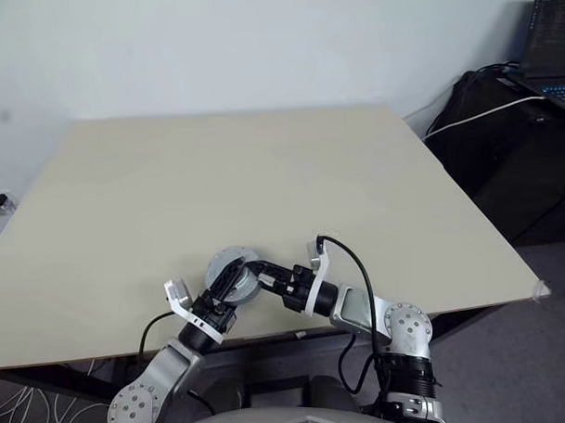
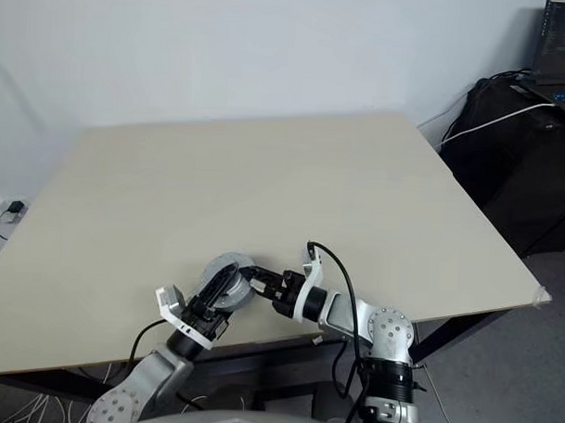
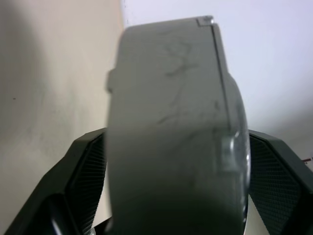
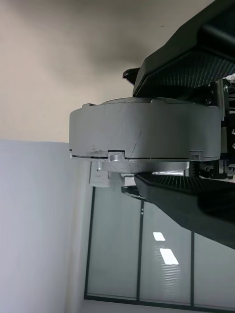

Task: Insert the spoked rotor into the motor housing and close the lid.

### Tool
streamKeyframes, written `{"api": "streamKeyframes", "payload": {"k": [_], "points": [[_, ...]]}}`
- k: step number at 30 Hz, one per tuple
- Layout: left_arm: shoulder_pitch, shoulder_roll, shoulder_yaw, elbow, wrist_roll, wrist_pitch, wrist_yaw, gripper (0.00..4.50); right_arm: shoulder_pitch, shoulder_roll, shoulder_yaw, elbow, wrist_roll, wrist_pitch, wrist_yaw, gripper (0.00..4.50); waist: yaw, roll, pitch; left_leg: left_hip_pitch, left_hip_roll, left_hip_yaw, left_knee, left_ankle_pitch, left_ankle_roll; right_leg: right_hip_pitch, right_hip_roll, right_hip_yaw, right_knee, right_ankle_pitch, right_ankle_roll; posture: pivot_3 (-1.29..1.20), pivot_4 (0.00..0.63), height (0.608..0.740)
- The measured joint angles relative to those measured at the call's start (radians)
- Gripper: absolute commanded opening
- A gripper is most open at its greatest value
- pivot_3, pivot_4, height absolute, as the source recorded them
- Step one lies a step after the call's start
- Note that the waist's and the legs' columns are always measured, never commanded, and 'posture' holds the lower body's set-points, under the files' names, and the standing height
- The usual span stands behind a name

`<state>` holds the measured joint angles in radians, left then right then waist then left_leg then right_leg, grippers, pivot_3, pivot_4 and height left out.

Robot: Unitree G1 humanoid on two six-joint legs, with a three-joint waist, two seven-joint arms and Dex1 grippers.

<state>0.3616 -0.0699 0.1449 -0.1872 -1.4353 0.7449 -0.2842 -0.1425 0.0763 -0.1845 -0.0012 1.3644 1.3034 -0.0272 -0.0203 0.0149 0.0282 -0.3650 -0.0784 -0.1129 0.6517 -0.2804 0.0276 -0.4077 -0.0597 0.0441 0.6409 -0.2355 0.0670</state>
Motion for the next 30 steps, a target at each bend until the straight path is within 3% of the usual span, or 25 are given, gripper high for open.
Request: {"api": "streamKeyframes", "payload": {"k": [11,18,24,30], "points": [[0.043,-0.006,-0.001,-0.028,0.0,-0.059,0.001,4.13,0.002,-0.001,0.0,0.001,0.003,-0.035,-0.001,2.15,0.001,0.0,0.0,0.0,0.0,0.0,0.0,0.0,0.0,0.0,0.0,0.0,0.0,-0.001,0.001,0.0,0.0,0.74],[0.042,-0.006,-0.006,-0.029,-0.032,-0.058,0.001,2.12,0.003,-0.001,0.0,0.015,0.012,-0.038,0.001,2.14,0.0,0.0,0.0,0.0,0.0,0.0,0.0,0.0,0.0,0.0,0.0,0.0,0.0,-0.001,0.002,0.0,0.0,0.74],[0.04,-0.005,-0.007,-0.029,-0.04,-0.058,0.003,2.12,0.006,-0.001,0.008,0.014,0.01,-0.055,0.008,2.14,0.0,0.0,0.0,0.0,0.0,0.0,0.0,0.0,0.0,0.0,0.0,0.0,0.0,-0.001,0.001,0.0,0.0,0.74],[0.042,-0.004,-0.015,-0.017,-0.031,-0.055,0.025,2.12,0.008,-0.003,0.029,-0.002,-0.067,-0.139,0.036,4.06,0.001,-0.001,0.0,0.0,0.0,0.0,0.0,0.0,0.0,0.0,0.0,0.0,0.0,-0.001,0.002,0.0,0.0,0.74]]}}
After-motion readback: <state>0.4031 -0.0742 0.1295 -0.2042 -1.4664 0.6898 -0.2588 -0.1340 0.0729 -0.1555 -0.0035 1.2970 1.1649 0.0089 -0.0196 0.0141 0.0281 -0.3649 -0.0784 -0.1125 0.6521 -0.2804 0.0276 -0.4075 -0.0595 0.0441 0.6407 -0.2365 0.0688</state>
